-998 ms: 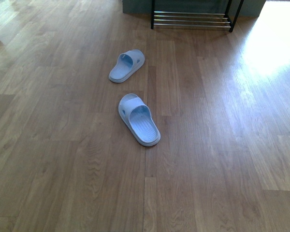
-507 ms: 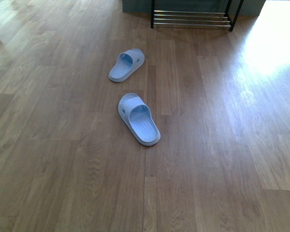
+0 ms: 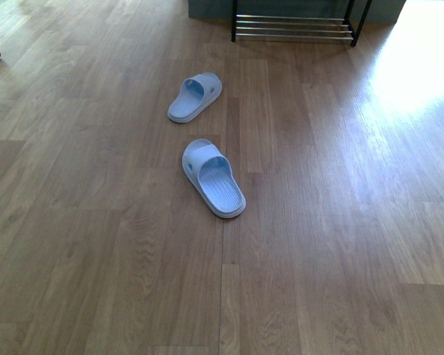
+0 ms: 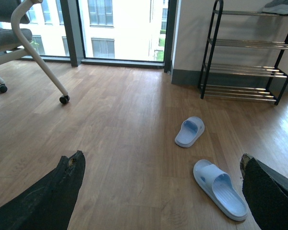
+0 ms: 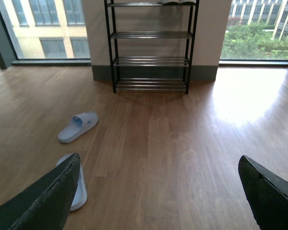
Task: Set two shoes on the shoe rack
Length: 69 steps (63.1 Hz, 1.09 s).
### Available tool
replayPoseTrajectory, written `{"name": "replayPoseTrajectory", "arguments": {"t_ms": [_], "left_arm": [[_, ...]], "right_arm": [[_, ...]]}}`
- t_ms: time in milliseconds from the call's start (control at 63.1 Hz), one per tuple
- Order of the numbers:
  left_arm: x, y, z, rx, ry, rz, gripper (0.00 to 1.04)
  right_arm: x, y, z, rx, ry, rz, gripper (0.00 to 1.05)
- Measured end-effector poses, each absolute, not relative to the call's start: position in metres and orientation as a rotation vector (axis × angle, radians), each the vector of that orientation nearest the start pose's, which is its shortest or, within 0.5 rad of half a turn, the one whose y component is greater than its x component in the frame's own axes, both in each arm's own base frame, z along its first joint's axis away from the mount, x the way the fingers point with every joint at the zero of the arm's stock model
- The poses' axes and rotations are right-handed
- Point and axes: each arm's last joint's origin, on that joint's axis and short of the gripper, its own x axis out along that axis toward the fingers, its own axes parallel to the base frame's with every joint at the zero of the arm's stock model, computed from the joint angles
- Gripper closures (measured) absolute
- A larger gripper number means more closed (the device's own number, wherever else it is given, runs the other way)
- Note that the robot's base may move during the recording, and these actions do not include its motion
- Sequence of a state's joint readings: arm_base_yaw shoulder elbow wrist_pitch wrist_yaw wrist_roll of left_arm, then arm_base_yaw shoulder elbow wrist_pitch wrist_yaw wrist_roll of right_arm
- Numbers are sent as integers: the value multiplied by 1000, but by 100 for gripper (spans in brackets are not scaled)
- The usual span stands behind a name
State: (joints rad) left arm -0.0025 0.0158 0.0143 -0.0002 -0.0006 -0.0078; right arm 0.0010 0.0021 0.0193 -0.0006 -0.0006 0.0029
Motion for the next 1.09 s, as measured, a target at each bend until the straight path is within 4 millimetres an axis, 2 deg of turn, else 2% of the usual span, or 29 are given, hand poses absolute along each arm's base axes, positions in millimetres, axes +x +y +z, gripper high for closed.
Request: {"name": "replayPoseTrajectory", "arguments": {"t_ms": [1093], "left_arm": [[98,0,167,-8,2,-3,9]], "right_arm": [[97,0,170,3,-16,-2,9]]}}
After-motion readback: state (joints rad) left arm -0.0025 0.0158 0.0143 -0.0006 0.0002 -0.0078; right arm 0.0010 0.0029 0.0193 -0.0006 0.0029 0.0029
